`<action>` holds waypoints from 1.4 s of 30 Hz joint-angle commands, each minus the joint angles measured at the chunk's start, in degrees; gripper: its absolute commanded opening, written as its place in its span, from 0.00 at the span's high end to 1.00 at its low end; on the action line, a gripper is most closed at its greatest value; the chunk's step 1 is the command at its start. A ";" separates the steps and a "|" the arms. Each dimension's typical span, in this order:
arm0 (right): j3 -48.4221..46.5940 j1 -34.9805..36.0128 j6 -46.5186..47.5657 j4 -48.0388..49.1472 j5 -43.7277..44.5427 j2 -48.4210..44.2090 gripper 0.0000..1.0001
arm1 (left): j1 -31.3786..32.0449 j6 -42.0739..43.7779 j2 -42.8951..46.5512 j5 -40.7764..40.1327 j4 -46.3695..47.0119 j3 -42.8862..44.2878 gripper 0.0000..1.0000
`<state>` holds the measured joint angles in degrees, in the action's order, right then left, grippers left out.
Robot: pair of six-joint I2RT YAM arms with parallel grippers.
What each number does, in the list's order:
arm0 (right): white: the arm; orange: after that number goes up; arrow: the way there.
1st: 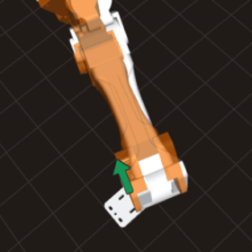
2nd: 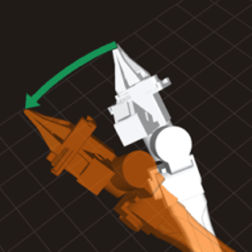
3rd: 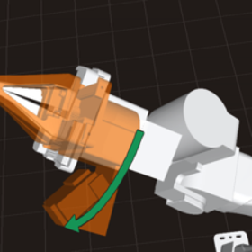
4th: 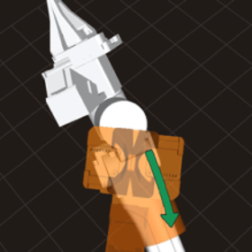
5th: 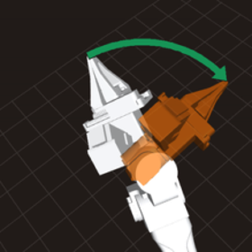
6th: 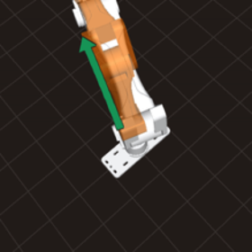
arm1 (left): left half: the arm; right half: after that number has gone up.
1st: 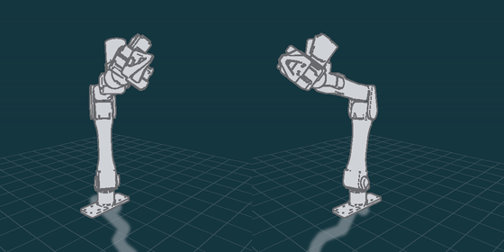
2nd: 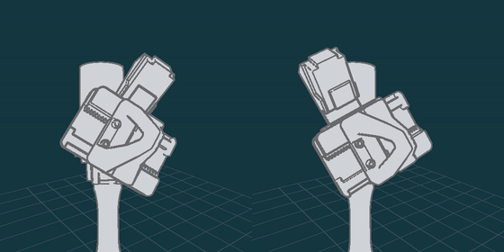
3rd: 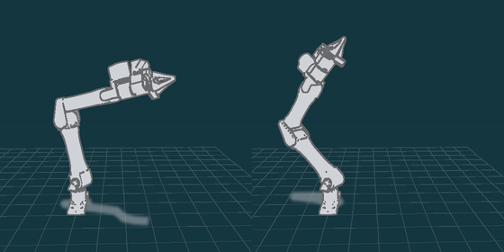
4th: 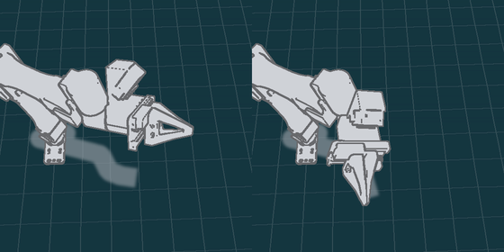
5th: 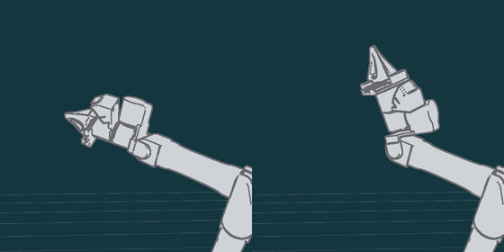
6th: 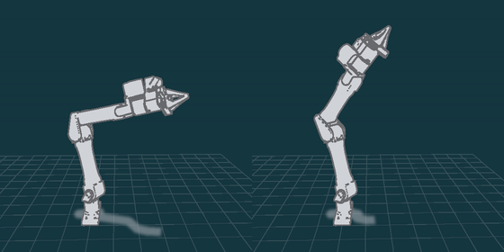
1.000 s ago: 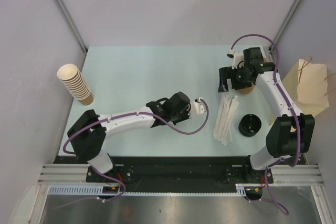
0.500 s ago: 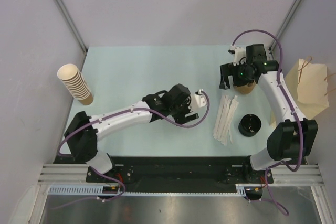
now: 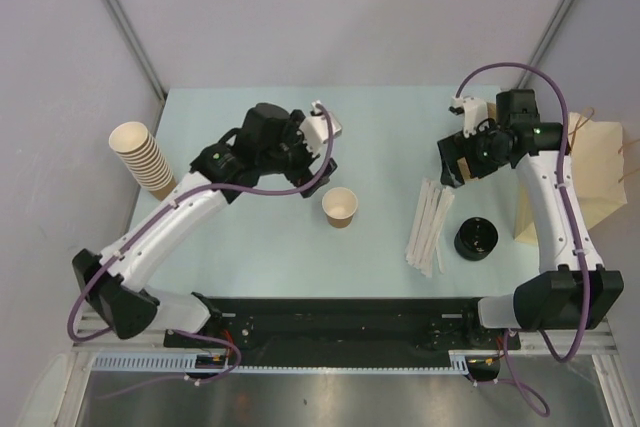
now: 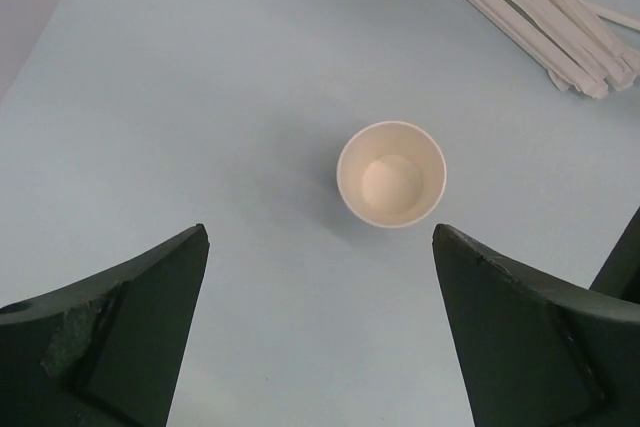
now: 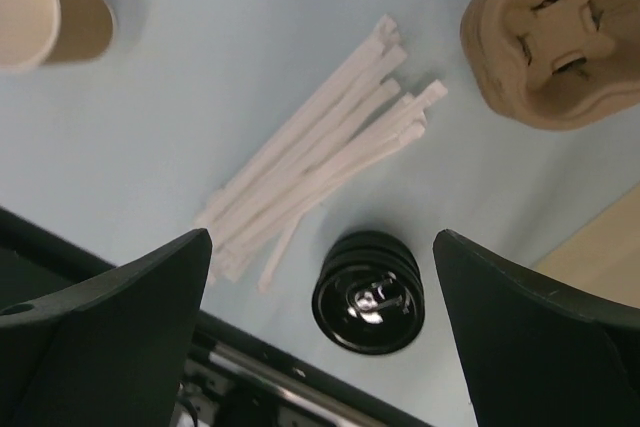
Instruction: Pack the takeout coffee
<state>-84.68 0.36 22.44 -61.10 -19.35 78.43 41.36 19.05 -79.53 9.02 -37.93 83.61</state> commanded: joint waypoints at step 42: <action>14.99 -4.58 37.07 -2.18 14.43 13.15 0.49 | -5.24 -1.73 2.27 28.60 -1.53 -3.81 0.01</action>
<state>-69.95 -3.90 58.22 -65.04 -5.74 91.55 36.64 17.87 -76.69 35.09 -40.03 77.47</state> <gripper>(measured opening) 0.529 0.992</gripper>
